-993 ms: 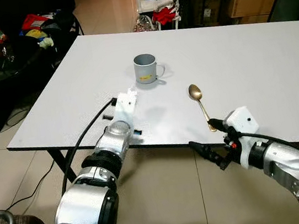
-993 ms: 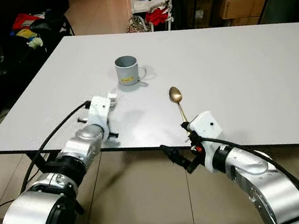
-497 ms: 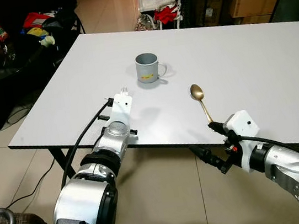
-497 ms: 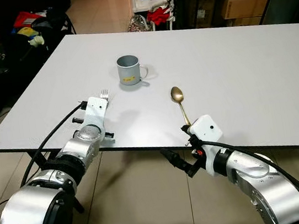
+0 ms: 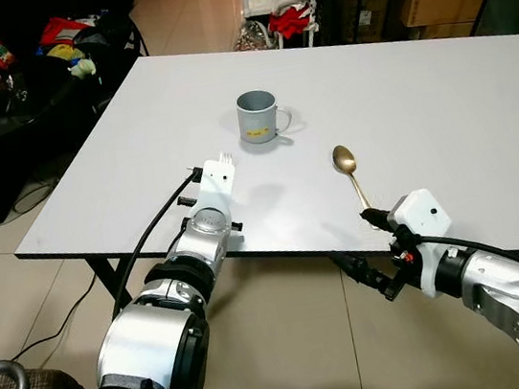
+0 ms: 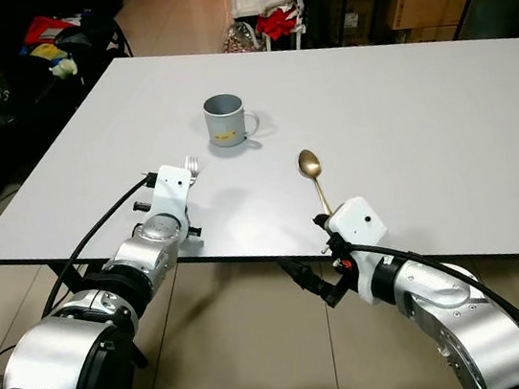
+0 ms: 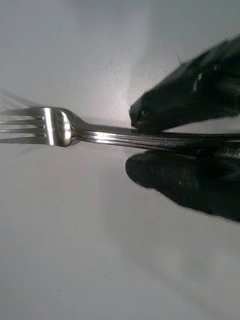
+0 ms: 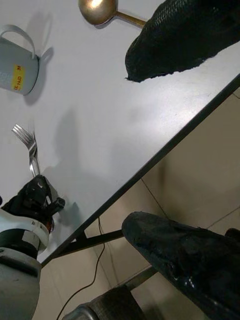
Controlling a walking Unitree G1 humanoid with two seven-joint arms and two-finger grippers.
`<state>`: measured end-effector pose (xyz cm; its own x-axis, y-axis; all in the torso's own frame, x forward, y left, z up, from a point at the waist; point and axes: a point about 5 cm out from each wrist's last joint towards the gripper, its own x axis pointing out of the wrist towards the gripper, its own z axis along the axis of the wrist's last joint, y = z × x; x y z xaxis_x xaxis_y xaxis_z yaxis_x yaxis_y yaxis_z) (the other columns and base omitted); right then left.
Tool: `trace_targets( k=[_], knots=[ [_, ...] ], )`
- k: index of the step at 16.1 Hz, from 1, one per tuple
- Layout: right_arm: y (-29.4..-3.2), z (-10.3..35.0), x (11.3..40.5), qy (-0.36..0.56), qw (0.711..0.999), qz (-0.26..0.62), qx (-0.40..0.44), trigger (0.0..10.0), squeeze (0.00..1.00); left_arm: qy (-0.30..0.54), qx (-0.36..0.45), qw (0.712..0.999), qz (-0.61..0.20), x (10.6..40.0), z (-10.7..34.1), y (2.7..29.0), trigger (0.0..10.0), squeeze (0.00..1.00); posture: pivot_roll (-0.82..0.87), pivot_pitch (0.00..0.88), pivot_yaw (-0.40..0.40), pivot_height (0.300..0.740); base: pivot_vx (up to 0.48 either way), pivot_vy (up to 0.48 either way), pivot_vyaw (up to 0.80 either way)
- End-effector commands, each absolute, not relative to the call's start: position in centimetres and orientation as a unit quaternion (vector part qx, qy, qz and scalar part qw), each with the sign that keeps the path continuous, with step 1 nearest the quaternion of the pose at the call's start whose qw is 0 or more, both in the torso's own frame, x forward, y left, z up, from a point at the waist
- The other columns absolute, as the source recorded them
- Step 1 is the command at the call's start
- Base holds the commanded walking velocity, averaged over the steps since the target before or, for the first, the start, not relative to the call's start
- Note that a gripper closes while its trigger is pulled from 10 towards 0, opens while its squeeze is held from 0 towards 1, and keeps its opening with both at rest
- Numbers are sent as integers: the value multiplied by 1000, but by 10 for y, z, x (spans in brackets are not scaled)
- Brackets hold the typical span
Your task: Setting the table
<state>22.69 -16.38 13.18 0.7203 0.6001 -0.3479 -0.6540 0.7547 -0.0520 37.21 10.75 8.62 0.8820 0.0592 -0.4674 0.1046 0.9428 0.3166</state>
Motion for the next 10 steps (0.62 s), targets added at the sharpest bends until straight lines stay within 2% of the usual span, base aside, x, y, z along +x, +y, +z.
trace_targets(
  k=[1, 5, 6, 7, 8, 9, 10],
  knots=[
    [-164, 136, 226, 153, 924, 339, -88, 10000, 0, 246, 169, 954, -8, 373, 87, 108, 10000, 1000, -94, 0, 43, 740, 0, 0, 0],
    [-165, 137, 226, 150, 925, 337, -87, 10000, 0, 230, 158, 960, -2, 378, 95, 109, 10000, 1000, -87, 0, 49, 740, 0, 0, 0],
    [-167, 139, 225, 147, 927, 333, -86, 10000, 0, 212, 150, 966, 6, 382, 103, 112, 10000, 918, -84, 0, 51, 740, 0, 0, 0],
    [-169, 142, 225, 142, 931, 325, -85, 10000, 0, 187, 134, 973, 15, 388, 115, 115, 10000, 439, -81, 0, 55, 740, 0, 0, 0],
    [-171, 144, 224, 139, 934, 320, -84, 10000, 0, 171, 122, 977, 21, 391, 122, 118, 10000, 439, -80, 0, 58, 740, 0, 0, 0],
    [-173, 146, 223, 133, 938, 309, -81, 10000, 0, 136, 97, 986, 22, 396, 135, 123, 10000, 0, -77, 0, 68, 740, 0, 0, 0],
    [-174, 147, 222, 126, 945, 291, -76, 10000, 0, 82, 59, 995, 4, 399, 151, 130, 10000, 0, -80, 0, 82, 740, 0, 0, 0]
  ],
)
